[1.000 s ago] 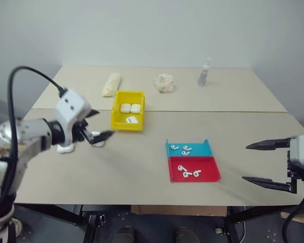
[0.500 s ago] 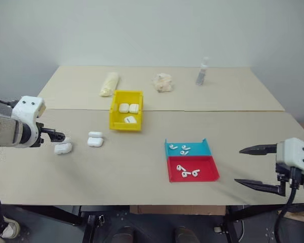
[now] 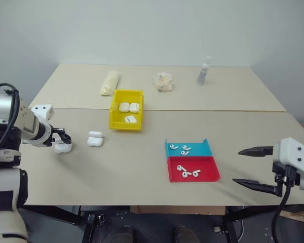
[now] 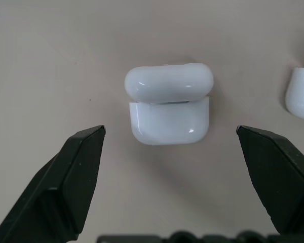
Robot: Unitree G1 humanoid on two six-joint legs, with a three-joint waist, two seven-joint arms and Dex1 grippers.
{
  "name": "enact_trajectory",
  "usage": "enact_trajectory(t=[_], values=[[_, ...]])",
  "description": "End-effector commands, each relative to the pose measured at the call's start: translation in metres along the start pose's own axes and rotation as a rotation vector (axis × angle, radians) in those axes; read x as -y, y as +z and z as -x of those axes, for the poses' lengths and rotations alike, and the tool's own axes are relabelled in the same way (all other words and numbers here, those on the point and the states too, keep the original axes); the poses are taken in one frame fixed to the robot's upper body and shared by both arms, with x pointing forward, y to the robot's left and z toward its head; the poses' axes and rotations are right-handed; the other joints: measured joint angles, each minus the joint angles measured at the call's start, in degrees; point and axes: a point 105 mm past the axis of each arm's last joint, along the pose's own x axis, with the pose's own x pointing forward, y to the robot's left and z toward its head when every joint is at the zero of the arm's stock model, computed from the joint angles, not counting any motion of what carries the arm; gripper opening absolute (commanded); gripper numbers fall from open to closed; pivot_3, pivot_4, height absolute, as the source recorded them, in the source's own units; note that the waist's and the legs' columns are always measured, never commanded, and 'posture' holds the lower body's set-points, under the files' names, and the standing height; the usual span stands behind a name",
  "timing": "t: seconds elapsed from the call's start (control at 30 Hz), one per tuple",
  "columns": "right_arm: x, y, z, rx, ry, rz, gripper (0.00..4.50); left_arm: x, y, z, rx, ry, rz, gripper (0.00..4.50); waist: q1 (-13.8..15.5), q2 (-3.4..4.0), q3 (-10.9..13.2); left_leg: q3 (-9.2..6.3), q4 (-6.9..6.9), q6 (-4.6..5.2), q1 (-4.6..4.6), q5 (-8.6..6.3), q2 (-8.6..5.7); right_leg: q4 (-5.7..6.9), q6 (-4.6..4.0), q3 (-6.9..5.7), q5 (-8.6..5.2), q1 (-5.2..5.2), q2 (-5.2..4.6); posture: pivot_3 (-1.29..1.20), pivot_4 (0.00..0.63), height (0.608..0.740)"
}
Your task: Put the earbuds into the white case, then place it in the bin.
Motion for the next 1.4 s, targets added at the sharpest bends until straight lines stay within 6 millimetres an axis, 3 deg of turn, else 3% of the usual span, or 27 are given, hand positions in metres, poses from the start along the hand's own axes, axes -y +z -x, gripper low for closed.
enact_trajectory(t=[0.03, 0.57, 1.17, 1.27, 1.37, 1.4], values=[[0.0, 0.008, 0.006, 0.013, -0.036, 0.023, 4.49, -0.006, 0.005, 0.0, -0.002, 0.015, 0.04, 4.5, -0.1, 0.0, 0.0, 0.0, 0.0, 0.0, 0.0, 0.0, 0.0, 0.0, 0.0, 0.01, 0.0, -0.01, 0.0, 0.0, 0.15, 0.74], [-0.002, 0.004, 0.006, -0.007, -0.084, 0.0, 4.49, 0.002, -0.003, -0.024, -0.062, -0.012, 0.008, 4.5, -0.2, -0.04, 0.0, 0.03, 0.18, -0.03, -0.44, 0.02, -0.01, 0.53, 0.01, 0.0, 0.0, -0.47, -0.02, 0.0, 0.15, 0.74], [-0.004, 0.003, 0.003, -0.012, -0.092, -0.007, 4.49, -0.003, -0.01, -0.034, -0.075, 0.01, 0.021, 4.5, -0.3, -0.05, 0.0, 0.02, 0.18, -0.03, -0.46, 0.02, -0.01, 0.55, 0.01, 0.0, 0.0, -0.49, -0.01, 0.0, 0.15, 0.74], [-0.004, 0.003, 0.002, -0.014, -0.091, -0.007, 4.5, -0.007, -0.011, -0.037, -0.075, 0.021, 0.036, 3.86, -0.3, -0.06, 0.0, 0.02, 0.18, -0.03, -0.42, 0.02, -0.01, 0.59, 0.01, 0.01, 0.0, -0.48, -0.02, 0.0, 0.15, 0.74], [-0.003, 0.002, 0.002, -0.016, -0.091, -0.008, 4.5, -0.006, -0.012, -0.038, -0.076, 0.015, 0.038, 2.88, -0.5, -0.05, 0.0, 0.02, 0.18, -0.03, -0.4, 0.03, -0.01, 0.63, 0.01, 0.02, 0.0, -0.47, -0.01, 0.0, 0.15, 0.74], [-0.003, 0.002, 0.002, -0.016, -0.09, -0.009, 4.5, -0.005, -0.012, -0.038, -0.075, 0.007, 0.038, 2.77, -0.5, -0.04, 0.0, 0.02, 0.18, -0.03, -0.39, 0.03, -0.01, 0.63, 0.01, 0.03, 0.0, -0.47, -0.01, 0.0, 0.15, 0.74]])
